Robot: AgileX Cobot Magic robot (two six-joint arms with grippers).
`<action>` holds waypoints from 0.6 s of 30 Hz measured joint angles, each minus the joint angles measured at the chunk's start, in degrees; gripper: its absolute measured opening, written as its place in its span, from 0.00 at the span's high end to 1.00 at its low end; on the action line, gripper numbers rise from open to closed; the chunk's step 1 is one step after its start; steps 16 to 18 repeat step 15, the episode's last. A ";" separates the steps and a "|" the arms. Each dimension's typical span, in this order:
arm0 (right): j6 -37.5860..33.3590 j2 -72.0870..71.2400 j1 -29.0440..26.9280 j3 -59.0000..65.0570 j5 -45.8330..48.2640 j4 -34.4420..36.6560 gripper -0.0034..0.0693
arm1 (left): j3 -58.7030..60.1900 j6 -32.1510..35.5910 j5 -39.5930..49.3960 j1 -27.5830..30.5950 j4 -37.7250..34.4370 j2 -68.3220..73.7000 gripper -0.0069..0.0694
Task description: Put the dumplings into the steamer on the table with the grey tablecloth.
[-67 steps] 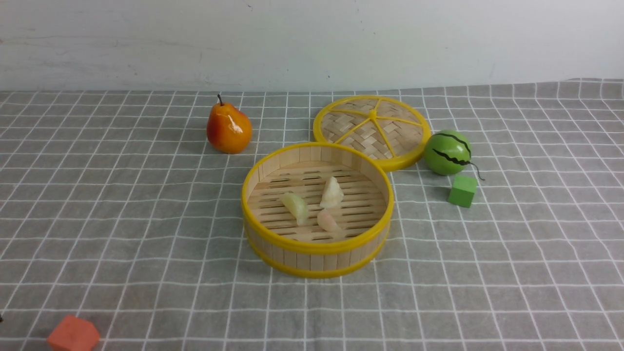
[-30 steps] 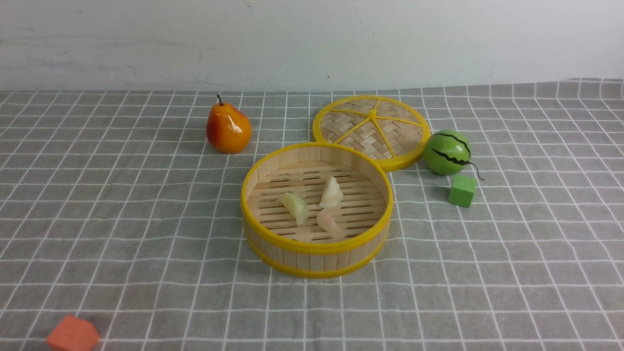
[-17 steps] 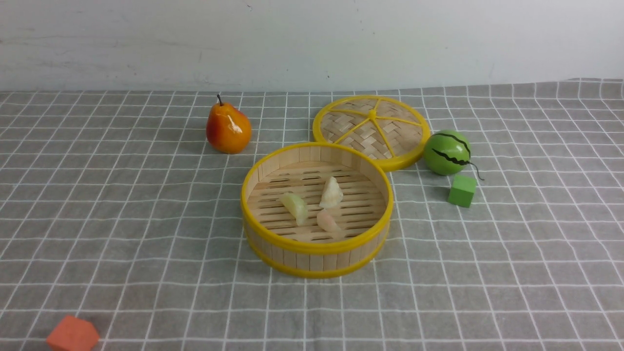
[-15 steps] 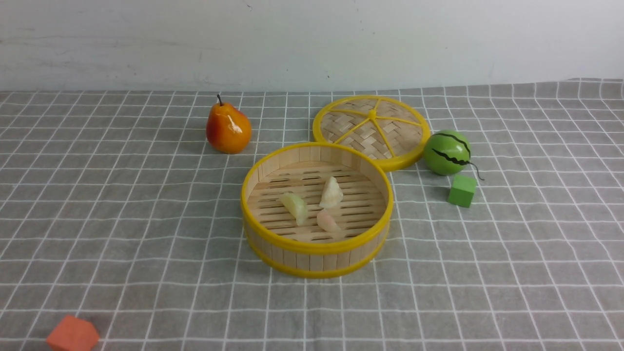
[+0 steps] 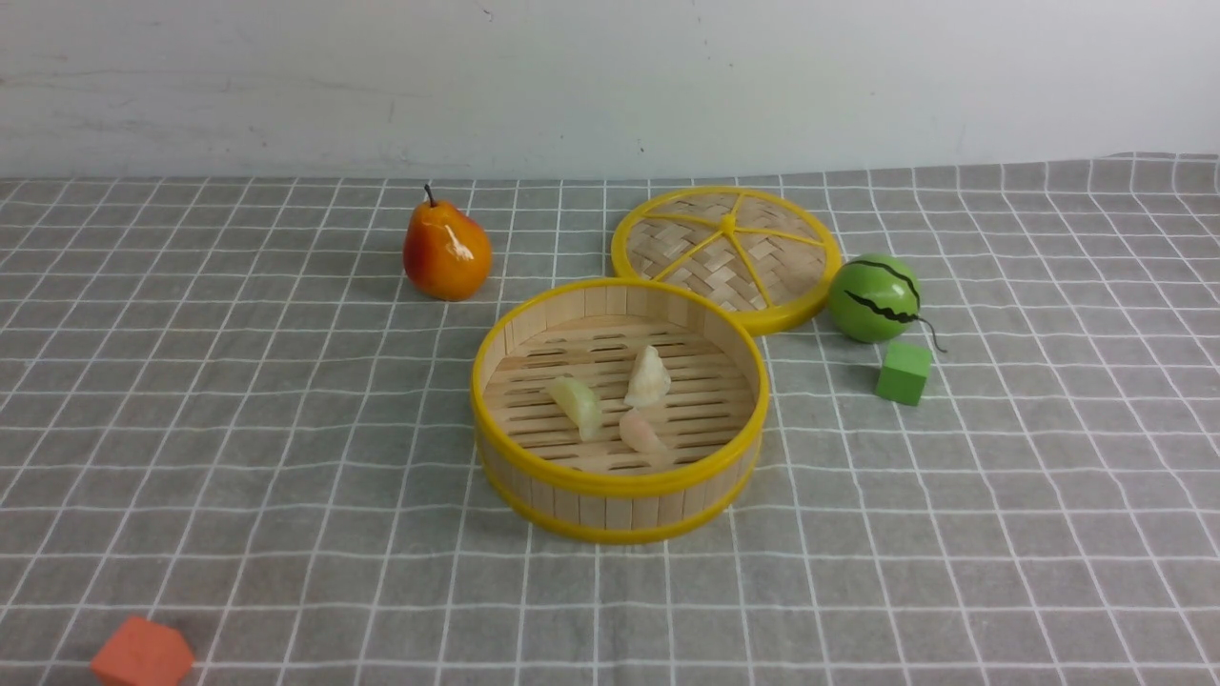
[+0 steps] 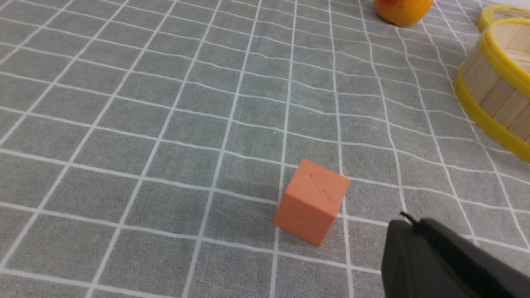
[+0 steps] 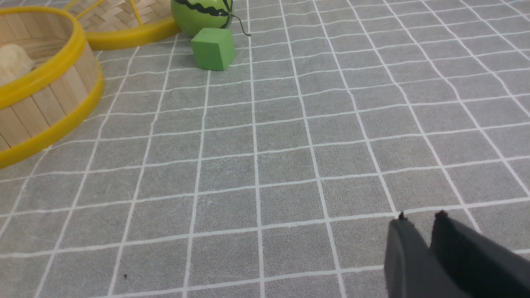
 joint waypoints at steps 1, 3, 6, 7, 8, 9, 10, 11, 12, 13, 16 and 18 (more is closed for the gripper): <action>0.00 0.00 0.00 0.00 0.00 0.00 0.82 | 0.00 0.00 0.00 0.00 0.00 0.00 0.91; 0.00 0.00 0.00 0.00 0.00 0.00 0.82 | 0.00 0.00 0.00 0.00 0.00 0.00 0.91; 0.00 0.00 0.00 0.00 0.00 0.00 0.81 | 0.00 0.00 0.00 0.00 0.00 0.00 0.91; 0.00 0.00 0.00 0.00 0.00 0.00 0.81 | 0.00 0.00 0.00 0.00 0.00 0.00 0.91; 0.00 0.00 0.00 0.00 0.00 0.00 0.81 | 0.00 0.00 0.00 0.00 0.00 0.00 0.91; 0.00 0.00 0.00 0.00 0.00 0.00 0.80 | 0.00 0.00 0.00 0.00 0.00 0.00 0.90; 0.00 0.00 0.00 0.00 0.00 0.00 0.80 | 0.00 0.00 0.00 0.00 0.00 0.00 0.90; 0.00 0.00 0.00 0.00 0.00 0.00 0.80 | 0.00 0.00 0.00 0.00 0.00 0.00 0.90; 0.00 0.00 0.00 0.00 0.00 0.00 0.80 | 0.00 0.00 0.00 0.00 0.00 0.00 0.90; 0.00 0.00 0.00 0.00 0.00 0.00 0.80 | 0.00 0.00 0.00 0.00 0.00 0.00 0.90; 0.00 0.00 0.00 0.00 0.00 0.00 0.80 | 0.00 0.00 0.00 0.00 0.00 0.00 0.90; 0.00 0.00 0.00 0.00 0.00 0.00 0.80 | 0.00 0.00 0.00 0.00 0.00 0.00 0.90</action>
